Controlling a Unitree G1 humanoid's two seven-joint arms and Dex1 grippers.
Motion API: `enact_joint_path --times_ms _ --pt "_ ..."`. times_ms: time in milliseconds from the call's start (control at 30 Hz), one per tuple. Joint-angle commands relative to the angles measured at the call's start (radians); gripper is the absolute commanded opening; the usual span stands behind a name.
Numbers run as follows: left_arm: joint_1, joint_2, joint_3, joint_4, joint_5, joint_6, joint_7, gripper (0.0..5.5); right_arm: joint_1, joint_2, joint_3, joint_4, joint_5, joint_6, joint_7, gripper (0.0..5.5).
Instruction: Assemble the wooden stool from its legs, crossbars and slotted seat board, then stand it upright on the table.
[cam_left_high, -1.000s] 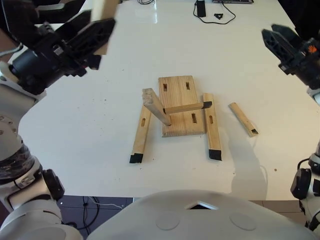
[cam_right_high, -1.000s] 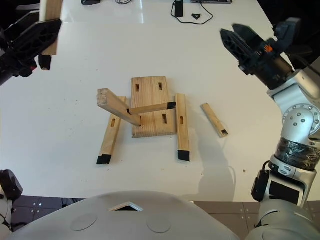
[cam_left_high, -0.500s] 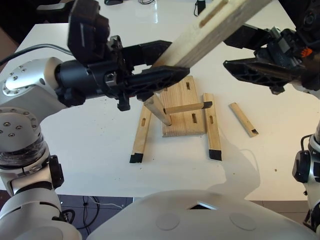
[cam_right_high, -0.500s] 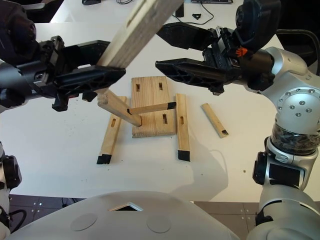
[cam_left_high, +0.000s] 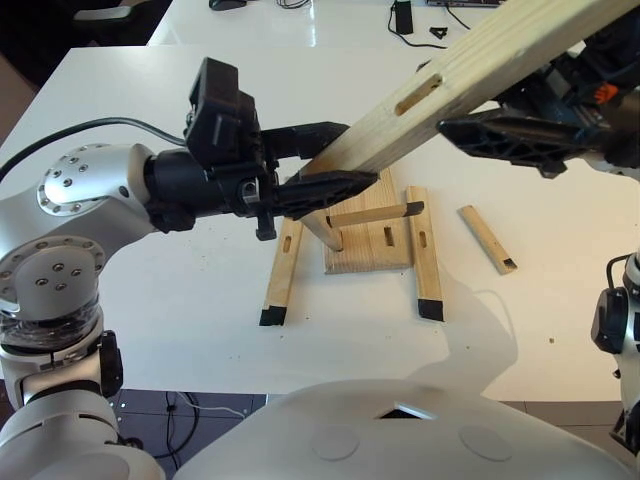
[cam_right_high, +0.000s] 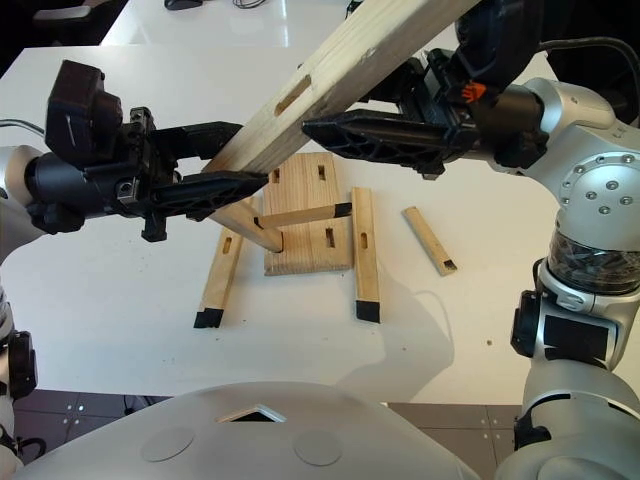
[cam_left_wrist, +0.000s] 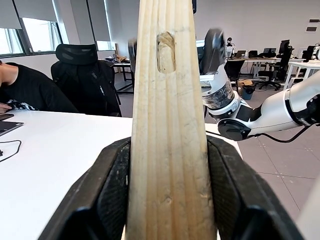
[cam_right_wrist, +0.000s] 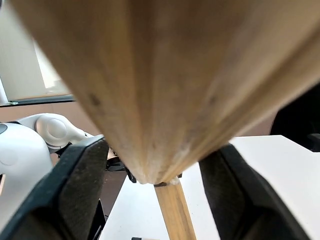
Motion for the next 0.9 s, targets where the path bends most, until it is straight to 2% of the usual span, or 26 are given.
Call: enact_joint_path --times_ms 33,500,533,667,767,900 --pt "-0.016 0.017 -0.014 0.002 0.007 0.011 0.0 2.02 0.013 -0.017 0.019 -0.009 -0.068 -0.035 0.038 2.18" --pt "-0.041 0.013 -0.053 0.042 0.024 0.024 -0.002 2.02 0.003 0.018 -0.015 -0.012 -0.05 -0.045 0.035 2.07" --pt "-0.052 0.007 -0.049 0.05 0.018 0.02 0.003 2.4 -0.002 0.022 -0.017 -0.008 -0.051 -0.047 0.031 2.07" --pt "-0.089 -0.005 -0.023 0.061 -0.033 0.014 0.009 2.98 -0.019 0.031 -0.024 0.019 -0.071 -0.061 0.019 2.04" --pt "-0.097 -0.006 -0.016 0.074 -0.044 0.014 0.015 3.27 -0.03 0.032 -0.03 0.039 -0.084 -0.068 0.019 2.04" --pt "-0.088 -0.006 -0.003 0.077 -0.039 0.003 0.012 3.28 -0.047 0.014 -0.048 0.085 -0.118 -0.093 0.023 2.04"
